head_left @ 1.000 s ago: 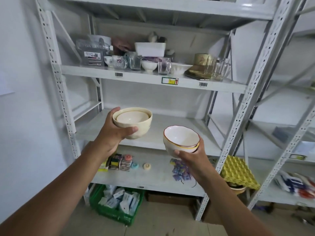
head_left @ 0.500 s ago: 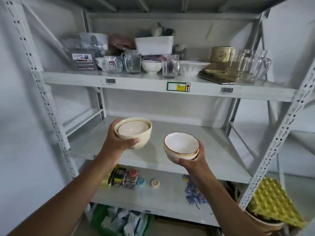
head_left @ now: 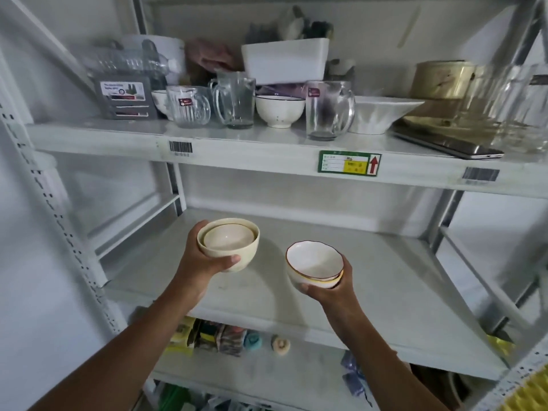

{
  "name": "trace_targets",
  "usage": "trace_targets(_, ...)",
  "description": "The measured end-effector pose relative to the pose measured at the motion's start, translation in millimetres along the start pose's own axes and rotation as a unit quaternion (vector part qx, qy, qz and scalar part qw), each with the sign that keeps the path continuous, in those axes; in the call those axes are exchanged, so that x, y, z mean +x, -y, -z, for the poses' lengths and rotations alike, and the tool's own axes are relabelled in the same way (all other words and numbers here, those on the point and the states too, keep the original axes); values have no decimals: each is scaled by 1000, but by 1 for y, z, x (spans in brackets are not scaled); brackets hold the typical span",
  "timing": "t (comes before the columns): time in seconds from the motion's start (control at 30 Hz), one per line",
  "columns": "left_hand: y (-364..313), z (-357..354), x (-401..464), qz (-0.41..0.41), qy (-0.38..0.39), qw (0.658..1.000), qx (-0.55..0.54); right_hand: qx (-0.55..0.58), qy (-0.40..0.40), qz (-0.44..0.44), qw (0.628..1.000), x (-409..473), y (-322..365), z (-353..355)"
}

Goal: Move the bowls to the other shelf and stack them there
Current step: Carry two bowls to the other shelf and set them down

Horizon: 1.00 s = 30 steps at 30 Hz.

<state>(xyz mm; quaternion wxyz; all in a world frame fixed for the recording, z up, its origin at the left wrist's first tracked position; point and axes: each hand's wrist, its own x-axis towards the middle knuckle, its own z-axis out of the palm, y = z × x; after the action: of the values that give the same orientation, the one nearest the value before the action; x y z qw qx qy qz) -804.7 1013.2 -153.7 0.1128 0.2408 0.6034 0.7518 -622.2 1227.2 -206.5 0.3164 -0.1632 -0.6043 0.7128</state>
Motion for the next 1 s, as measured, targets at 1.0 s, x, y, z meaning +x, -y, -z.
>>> trace_targets(1.0,205,53,161,11,-51,987,154,-183,-123,-12,975,165,-184,-74)
